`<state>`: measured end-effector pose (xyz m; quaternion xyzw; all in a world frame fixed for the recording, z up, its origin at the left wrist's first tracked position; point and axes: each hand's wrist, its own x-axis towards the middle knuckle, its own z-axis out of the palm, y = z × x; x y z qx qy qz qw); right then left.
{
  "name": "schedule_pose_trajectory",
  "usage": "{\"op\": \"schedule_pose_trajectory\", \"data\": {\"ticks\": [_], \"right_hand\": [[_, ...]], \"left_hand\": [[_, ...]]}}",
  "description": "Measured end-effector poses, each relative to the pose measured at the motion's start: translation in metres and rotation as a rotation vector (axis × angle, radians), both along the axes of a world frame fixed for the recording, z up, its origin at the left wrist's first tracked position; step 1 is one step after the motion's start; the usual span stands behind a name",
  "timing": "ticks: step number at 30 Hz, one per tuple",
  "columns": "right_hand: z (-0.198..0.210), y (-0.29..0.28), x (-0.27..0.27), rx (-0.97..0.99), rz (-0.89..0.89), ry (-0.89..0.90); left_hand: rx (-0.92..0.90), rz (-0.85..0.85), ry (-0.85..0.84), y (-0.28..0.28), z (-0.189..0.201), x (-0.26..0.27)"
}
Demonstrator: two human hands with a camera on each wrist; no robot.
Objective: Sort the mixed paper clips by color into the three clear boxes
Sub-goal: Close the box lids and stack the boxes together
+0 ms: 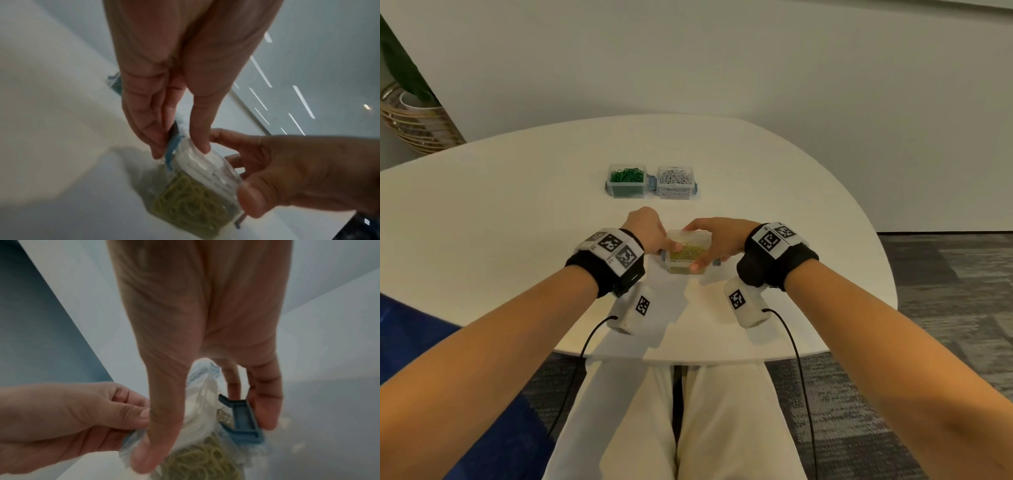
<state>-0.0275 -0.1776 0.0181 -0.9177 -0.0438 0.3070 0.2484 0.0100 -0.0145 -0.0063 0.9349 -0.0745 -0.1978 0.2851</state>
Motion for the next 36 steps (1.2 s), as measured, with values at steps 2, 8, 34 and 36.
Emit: {"op": "schedule_pose_trajectory", "data": {"ticks": [2,8,34,36], "right_hand": [[0.003,0.005,0.002,-0.121,-0.014,-0.082],[0.003,0.029,0.004,-0.426,-0.024,-0.198],[-0.023,-0.048,-0.002,-0.236,-0.084,-0.284],[-0.023,-0.056,-0.004,-0.194,-0.117,-0.276]], "left_hand": [[0.084,-0.021,-0.045,-0.007,0.006,-0.001],[0.237,-0.052,-0.136,-0.018,0.009,-0.001],[0.226,-0.318,-0.227,-0.030,0.012,0.112],[0.201,-0.336,-0.192,-0.025,0.011,0.093]]}}
